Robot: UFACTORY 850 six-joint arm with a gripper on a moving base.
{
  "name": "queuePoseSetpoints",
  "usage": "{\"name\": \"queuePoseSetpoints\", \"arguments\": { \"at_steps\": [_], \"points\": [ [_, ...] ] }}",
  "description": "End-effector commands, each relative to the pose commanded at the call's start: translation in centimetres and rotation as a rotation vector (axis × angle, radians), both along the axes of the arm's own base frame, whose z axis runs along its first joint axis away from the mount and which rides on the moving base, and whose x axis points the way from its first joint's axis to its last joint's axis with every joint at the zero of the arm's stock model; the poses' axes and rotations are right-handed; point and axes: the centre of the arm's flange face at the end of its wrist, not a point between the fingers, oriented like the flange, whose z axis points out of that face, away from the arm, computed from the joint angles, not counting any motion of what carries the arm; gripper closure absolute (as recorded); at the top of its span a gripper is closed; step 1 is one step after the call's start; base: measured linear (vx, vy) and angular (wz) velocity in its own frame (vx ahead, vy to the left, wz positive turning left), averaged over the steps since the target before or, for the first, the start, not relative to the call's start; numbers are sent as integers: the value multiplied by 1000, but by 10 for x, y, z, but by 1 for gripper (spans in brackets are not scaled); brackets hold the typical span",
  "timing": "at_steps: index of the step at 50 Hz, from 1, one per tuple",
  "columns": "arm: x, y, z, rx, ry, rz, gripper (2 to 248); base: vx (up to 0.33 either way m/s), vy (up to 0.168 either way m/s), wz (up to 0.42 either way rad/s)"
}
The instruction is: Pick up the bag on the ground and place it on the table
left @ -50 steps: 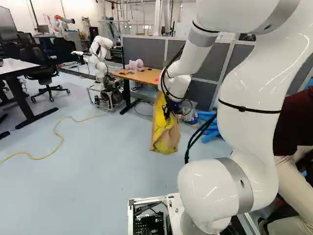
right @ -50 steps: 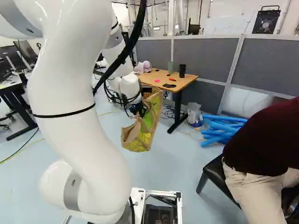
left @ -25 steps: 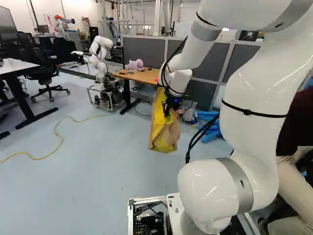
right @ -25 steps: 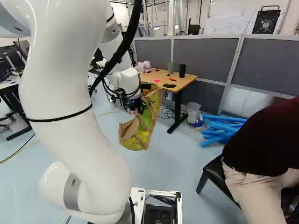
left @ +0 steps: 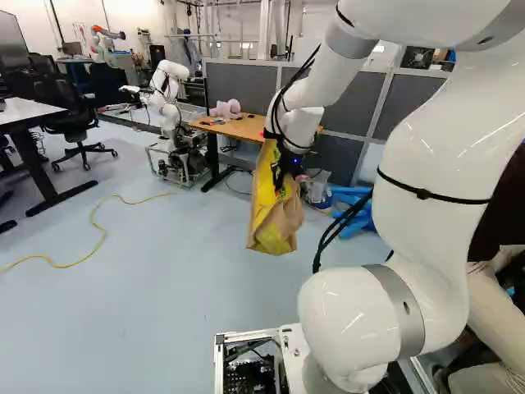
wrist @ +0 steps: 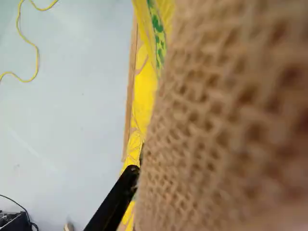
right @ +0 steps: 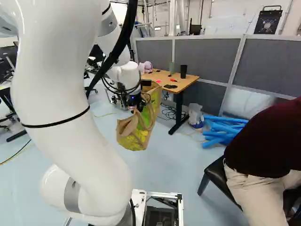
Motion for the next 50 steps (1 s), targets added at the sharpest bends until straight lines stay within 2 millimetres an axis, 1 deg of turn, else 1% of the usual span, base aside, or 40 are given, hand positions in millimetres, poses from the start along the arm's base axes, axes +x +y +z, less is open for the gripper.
{"name": "queuePoseSetpoints", "arguments": {
  "at_steps": [24, 50],
  "points": [
    [3, 2, 31, 22, 36, 19, 228, 0, 0, 0],
    [12, 5, 67, 45, 76, 42, 228, 0, 0, 0]
  ]
}}
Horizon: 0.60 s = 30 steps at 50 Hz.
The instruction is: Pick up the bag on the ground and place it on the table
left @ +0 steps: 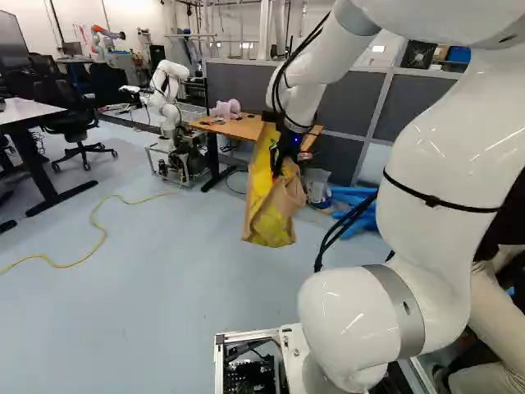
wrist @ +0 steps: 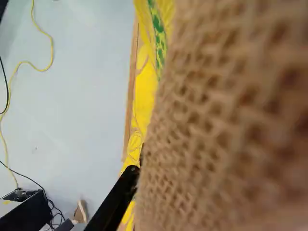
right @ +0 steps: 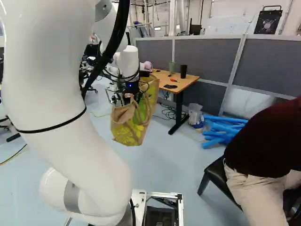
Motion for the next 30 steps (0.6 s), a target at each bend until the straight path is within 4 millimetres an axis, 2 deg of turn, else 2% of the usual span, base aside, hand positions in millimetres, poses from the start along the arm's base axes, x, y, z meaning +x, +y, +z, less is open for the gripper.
{"name": "queuePoseSetpoints", "arguments": {
  "at_steps": [30],
  "points": [
    [8, 1, 43, 24, 49, 27, 228, 0, 0, 0]
  ]
}}
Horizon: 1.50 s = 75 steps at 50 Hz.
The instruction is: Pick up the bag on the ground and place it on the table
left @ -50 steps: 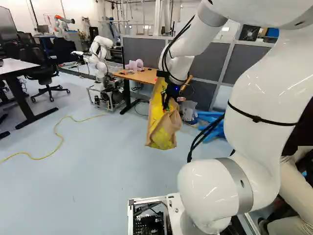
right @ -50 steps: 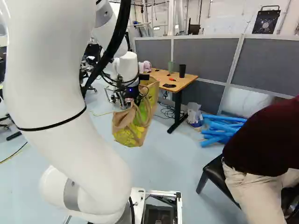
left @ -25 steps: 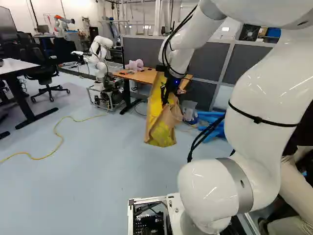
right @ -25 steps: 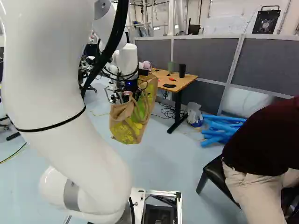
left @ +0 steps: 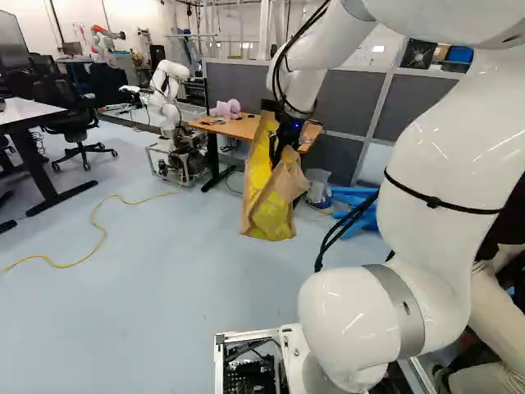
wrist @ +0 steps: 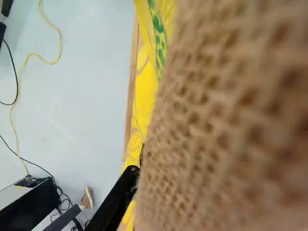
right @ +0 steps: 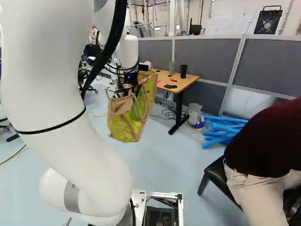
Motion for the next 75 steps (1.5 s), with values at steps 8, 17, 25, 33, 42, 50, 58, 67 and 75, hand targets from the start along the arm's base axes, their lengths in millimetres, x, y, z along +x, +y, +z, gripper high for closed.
{"name": "queuePoseSetpoints", "arguments": {
  "at_steps": [8, 17, 25, 33, 42, 50, 58, 67, 75],
  "points": [
    [2, -1, 12, 6, 13, 6, 228, 0, 0, 0],
    [3, -2, 25, 12, 27, 12, 228, 0, 0, 0],
    [5, -3, 37, 18, 40, 17, 228, 0, 0, 0],
    [6, -4, 49, 23, 52, 22, 228, 0, 0, 0],
    [7, -5, 63, 29, 66, 29, 228, 0, 0, 0],
    [7, -6, 75, 34, 78, 34, 228, 0, 0, 0],
    [8, -7, 88, 39, 90, 40, 228, 0, 0, 0],
    [9, -8, 102, 44, 103, 48, 228, 0, 0, 0],
    [10, -9, 115, 48, 114, 55, 228, 0, 0, 0]
  ]
}}
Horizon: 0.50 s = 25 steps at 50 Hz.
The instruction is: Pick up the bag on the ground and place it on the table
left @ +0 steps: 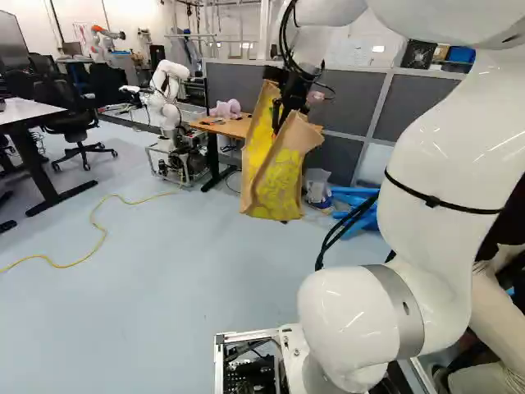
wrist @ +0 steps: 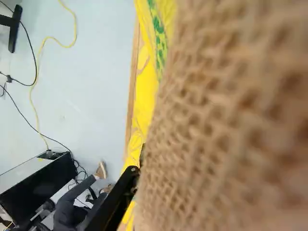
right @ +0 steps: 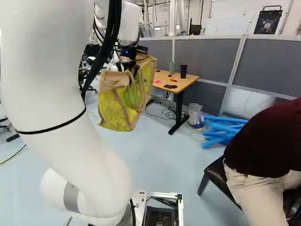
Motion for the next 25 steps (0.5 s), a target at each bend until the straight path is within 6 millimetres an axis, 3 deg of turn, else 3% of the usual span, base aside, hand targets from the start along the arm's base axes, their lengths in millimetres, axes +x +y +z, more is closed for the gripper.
{"name": "queuePoseSetpoints", "arguments": {
  "at_steps": [14, 25],
  "points": [
    [1, -1, 22, 7, 19, 14, 228, 0, 0, 0],
    [2, -1, 27, 9, 27, 18, 228, 0, 0, 0]
  ]
}}
